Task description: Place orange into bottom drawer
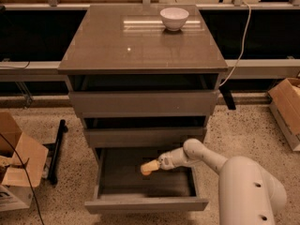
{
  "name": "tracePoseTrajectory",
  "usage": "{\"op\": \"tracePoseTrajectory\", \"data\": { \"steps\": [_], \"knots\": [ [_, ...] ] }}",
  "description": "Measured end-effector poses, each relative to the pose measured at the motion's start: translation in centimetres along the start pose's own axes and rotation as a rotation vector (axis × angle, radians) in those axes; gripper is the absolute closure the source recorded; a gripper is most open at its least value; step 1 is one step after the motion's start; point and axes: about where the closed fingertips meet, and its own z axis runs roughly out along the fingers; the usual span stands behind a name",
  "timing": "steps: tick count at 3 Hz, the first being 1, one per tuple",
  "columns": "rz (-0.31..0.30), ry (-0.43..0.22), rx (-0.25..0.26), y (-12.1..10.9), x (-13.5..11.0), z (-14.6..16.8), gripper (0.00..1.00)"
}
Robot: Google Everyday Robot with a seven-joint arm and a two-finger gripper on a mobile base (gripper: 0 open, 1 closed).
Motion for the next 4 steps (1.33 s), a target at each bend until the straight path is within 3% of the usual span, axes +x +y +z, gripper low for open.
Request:
{"op": "tracePoseTrajectory", "data": {
  "steps": [1, 2, 4],
  "knots": [
    [0.052, -0.026, 0.004, -3.0, 2.3, 1.5, 1.00],
    [0.113, -0.051, 0.013, -5.7, 4.4, 2.4, 0.86],
    [0.171, -0.062, 0.013, -7.6, 6.2, 3.4, 0.39]
  ]
}}
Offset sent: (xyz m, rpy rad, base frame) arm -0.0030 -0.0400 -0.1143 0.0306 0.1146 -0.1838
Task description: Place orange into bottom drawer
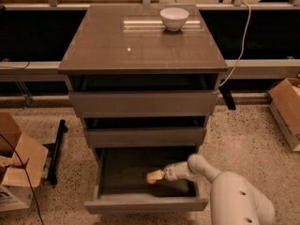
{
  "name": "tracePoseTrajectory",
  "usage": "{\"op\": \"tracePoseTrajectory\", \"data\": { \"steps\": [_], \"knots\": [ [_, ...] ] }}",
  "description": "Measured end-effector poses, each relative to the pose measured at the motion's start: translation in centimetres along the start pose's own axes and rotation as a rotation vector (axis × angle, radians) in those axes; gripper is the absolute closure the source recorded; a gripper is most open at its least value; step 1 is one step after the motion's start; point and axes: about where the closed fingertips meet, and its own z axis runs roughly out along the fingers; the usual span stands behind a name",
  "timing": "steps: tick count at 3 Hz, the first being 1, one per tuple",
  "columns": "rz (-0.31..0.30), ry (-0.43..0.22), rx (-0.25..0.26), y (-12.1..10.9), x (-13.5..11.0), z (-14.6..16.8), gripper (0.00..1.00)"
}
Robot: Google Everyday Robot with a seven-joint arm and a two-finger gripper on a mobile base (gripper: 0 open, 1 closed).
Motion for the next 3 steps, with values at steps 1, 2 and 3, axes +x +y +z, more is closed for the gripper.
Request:
{"op": "tracePoseTrajectory", "data": {
  "steps": [1, 2, 3],
  "knots": [
    [0.013, 0.021, 0.000, 0.15, 0.42, 0.61, 0.08],
    [0.013, 0.023, -0.001, 0.21, 0.50, 0.76, 0.00],
    [0.013, 0.023, -0.001, 0.21, 0.50, 0.76, 0.00]
  ]
}}
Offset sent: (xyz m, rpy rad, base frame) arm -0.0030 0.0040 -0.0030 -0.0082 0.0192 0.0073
